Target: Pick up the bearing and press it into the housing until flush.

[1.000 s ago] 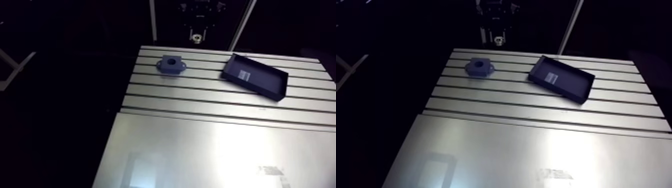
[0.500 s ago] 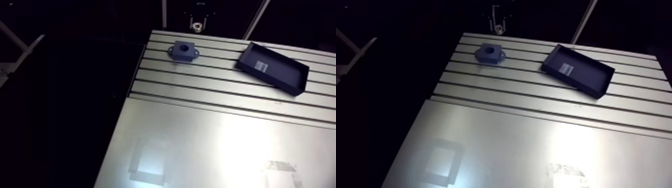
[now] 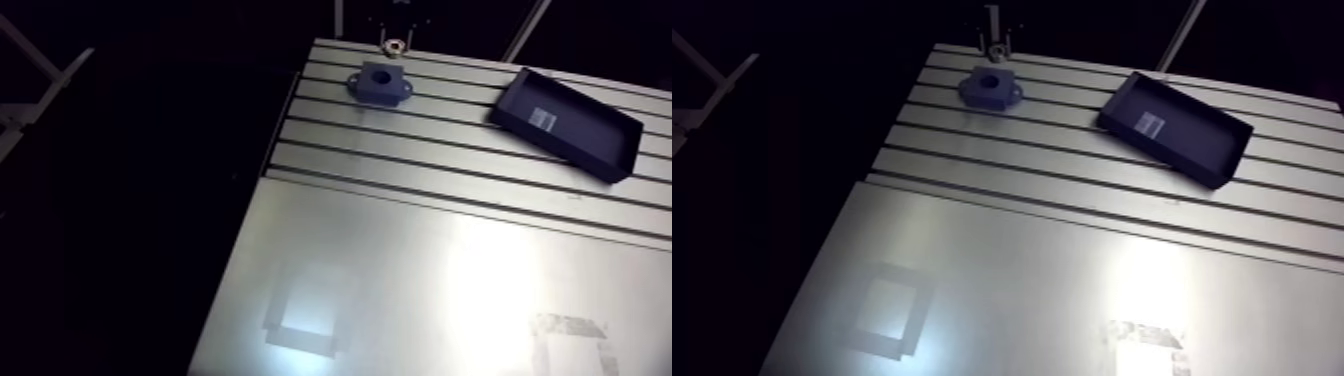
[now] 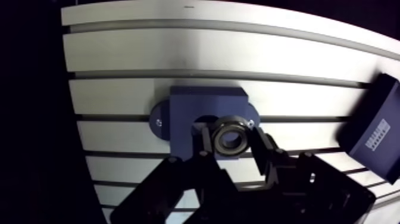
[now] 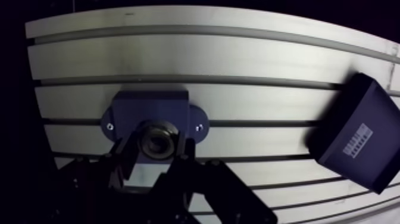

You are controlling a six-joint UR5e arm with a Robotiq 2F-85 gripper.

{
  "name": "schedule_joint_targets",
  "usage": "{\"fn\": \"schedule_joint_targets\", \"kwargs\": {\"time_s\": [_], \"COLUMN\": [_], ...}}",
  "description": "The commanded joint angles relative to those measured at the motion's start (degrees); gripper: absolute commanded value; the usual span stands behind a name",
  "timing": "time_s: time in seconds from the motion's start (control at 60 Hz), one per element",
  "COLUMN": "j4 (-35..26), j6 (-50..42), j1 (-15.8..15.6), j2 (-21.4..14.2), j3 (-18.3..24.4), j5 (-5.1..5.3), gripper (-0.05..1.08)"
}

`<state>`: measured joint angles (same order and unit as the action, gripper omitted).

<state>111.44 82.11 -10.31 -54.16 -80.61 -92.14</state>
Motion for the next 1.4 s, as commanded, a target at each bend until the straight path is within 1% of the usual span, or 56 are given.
{"fn": "schedule_joint_targets", "kwargs": {"time_s": [0.017, 0.283, 0.683, 0.8, 1.4], "j4": [0.40, 0.40, 0.49, 0.49, 0.49], "j6": [-0.06, -0.06, -0.06, 0.02, 0.38], "j1": [-0.57, -1.00, -1.11, -1.03, -1.20], "j2": [0.51, 1.19, 1.30, 1.91, 1.92], "j3": [-0.11, -0.29, -0.64, -0.71, -1.25], "j5": [0.08, 0.00, -0.09, -0.10, -0.10], "gripper": [0.72, 0.72, 0.72, 0.72, 0.73]}}
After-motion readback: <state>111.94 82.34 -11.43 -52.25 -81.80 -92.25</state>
